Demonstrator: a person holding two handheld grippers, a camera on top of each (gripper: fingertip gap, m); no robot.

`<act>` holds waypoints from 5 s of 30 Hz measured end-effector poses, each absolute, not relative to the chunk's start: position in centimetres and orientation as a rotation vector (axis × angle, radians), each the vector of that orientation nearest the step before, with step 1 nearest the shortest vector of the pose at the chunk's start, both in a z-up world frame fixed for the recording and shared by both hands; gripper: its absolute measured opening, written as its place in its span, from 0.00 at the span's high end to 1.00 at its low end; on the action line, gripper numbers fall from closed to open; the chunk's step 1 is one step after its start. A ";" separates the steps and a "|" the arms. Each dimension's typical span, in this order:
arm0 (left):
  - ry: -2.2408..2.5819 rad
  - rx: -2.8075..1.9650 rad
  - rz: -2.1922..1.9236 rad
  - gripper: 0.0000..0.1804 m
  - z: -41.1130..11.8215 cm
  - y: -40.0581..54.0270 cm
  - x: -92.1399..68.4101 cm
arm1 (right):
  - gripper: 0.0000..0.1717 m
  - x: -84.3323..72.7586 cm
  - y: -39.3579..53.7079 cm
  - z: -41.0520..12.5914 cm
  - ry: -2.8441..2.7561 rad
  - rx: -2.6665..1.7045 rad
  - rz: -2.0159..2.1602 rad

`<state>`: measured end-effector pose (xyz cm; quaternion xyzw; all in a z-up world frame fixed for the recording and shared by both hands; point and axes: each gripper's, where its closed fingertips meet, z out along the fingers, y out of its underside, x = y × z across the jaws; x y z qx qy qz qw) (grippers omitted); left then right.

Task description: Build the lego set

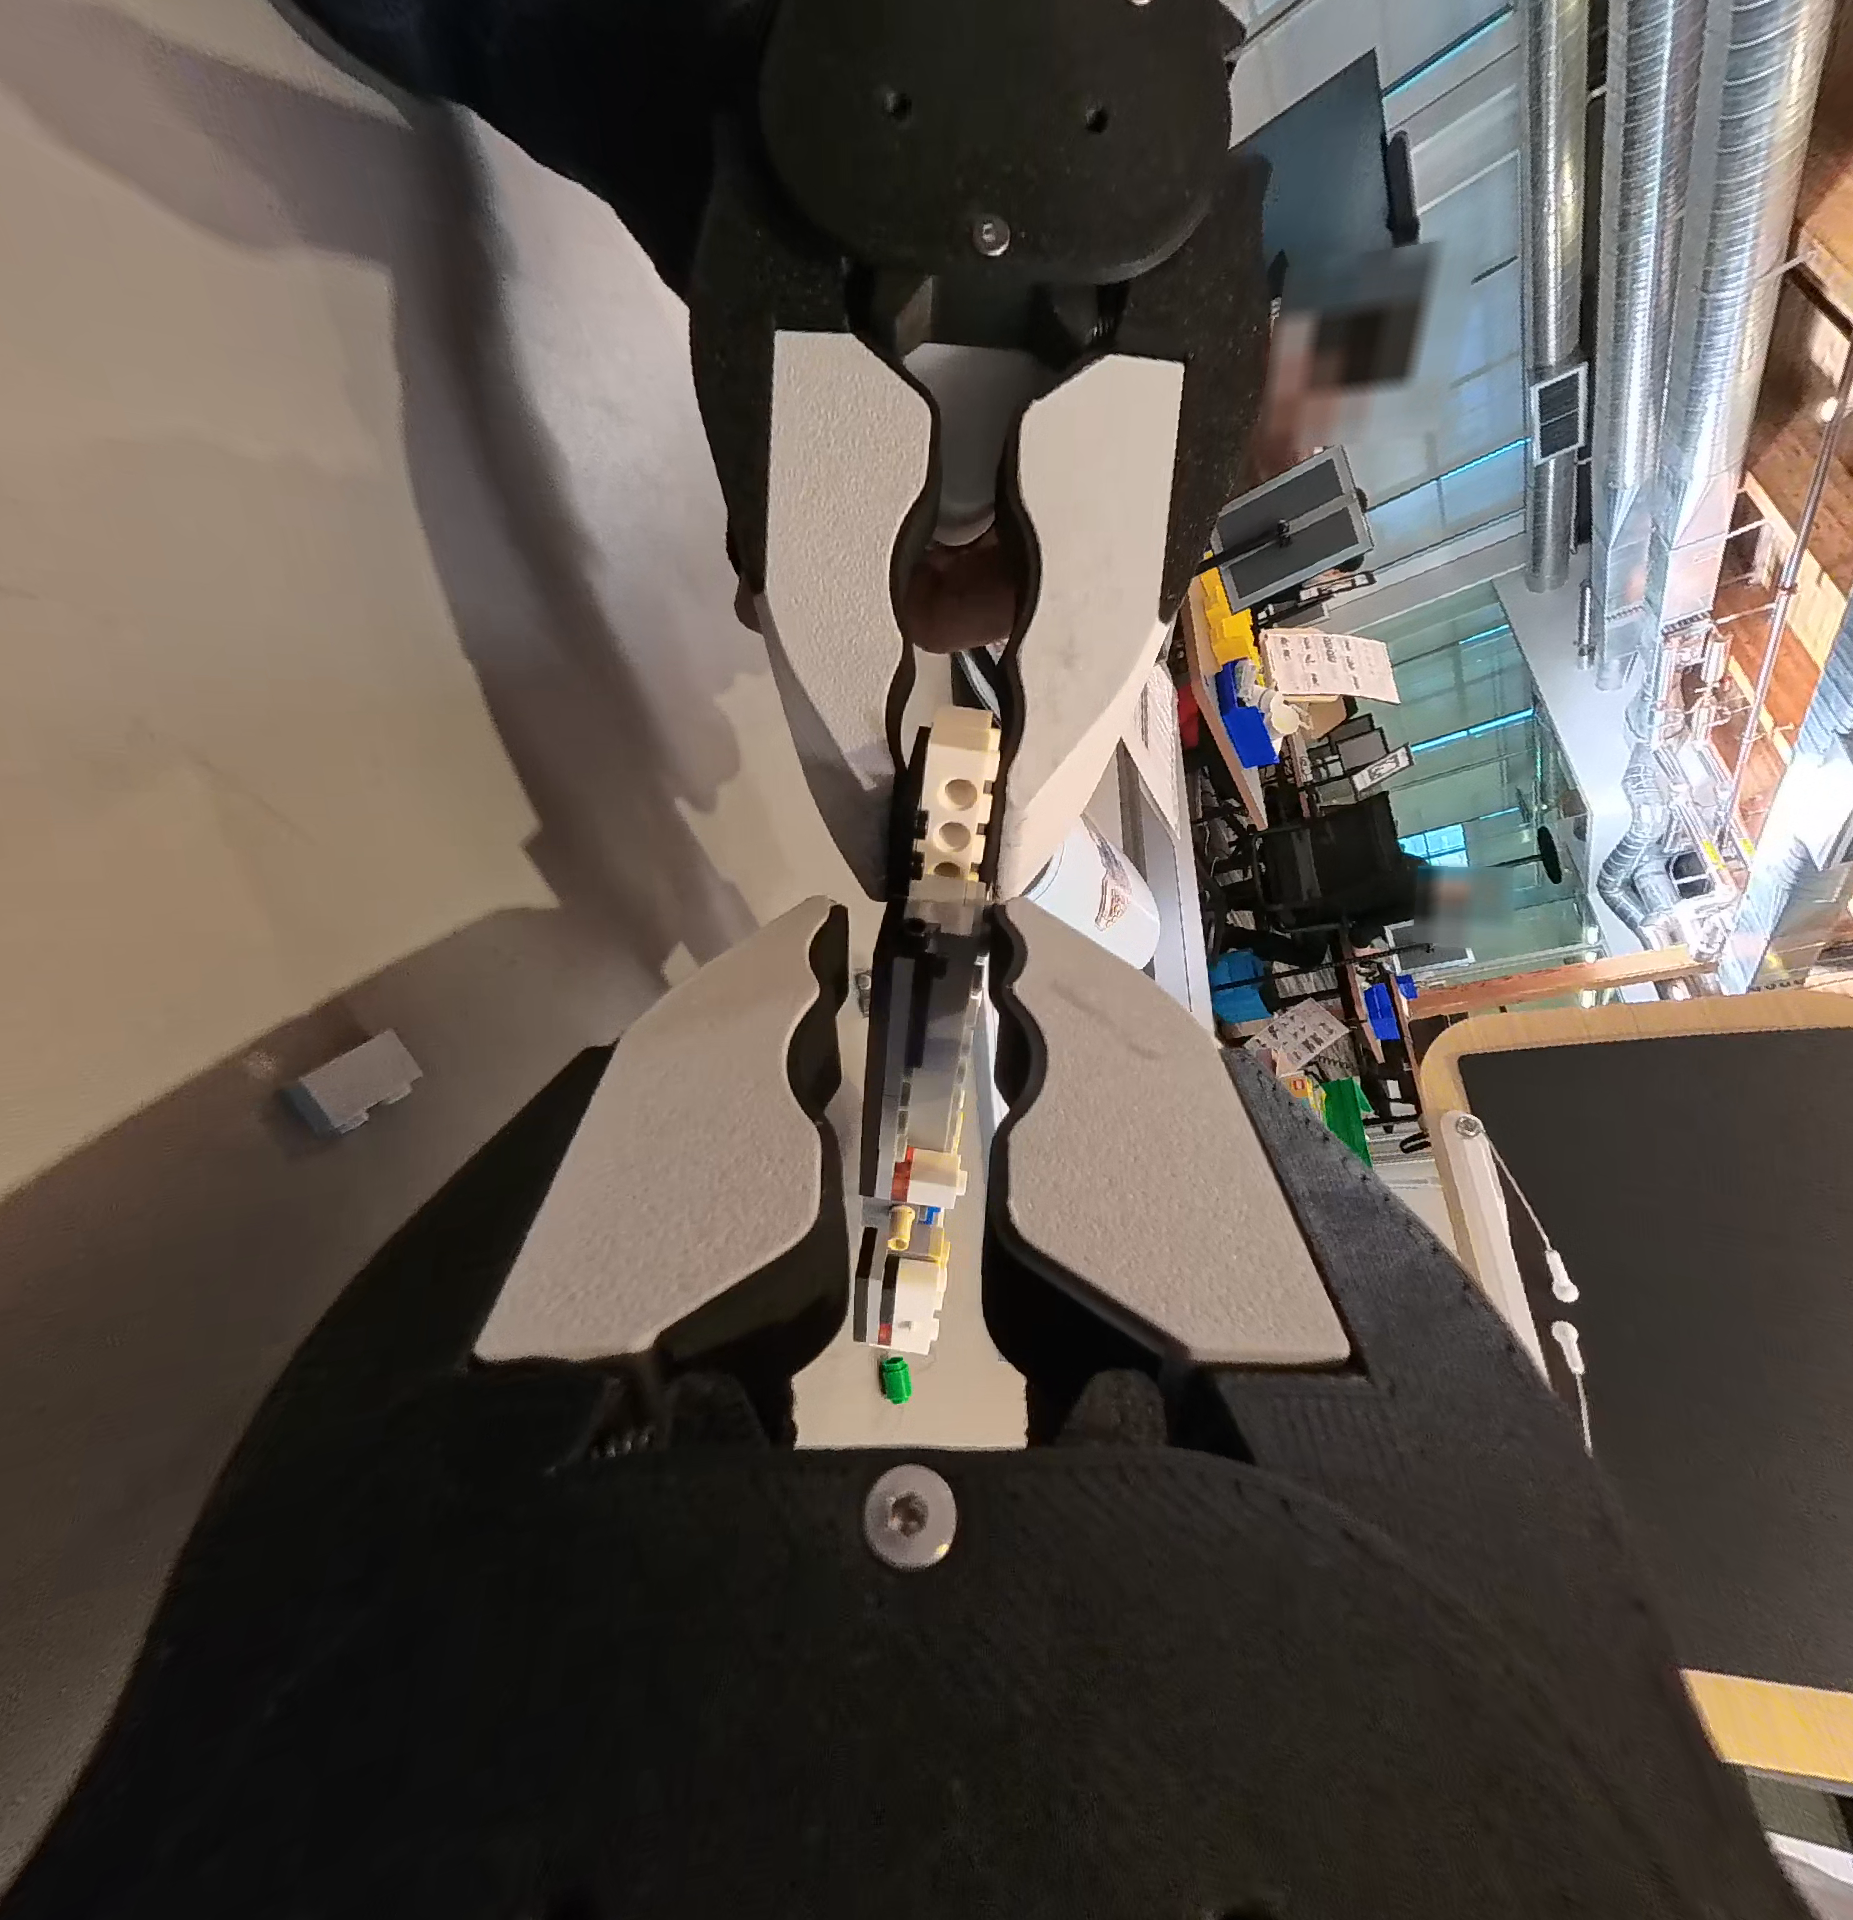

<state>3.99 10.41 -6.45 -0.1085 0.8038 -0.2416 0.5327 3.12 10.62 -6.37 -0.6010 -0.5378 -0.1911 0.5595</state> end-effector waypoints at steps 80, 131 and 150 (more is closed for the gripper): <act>1.807 -0.336 -0.601 0.91 -5.8 10.8 4.3 | 0.93 4.8 10.5 -3.6 -1.277 -1.859 -0.982; 1.806 -0.318 -0.675 0.91 -5.5 9.9 4.7 | 0.85 4.2 10.0 -4.3 -1.537 -1.825 -0.901; 1.780 -0.343 -0.703 0.91 -4.9 10.4 4.5 | 0.84 3.6 8.5 -3.9 -1.492 -1.883 -0.729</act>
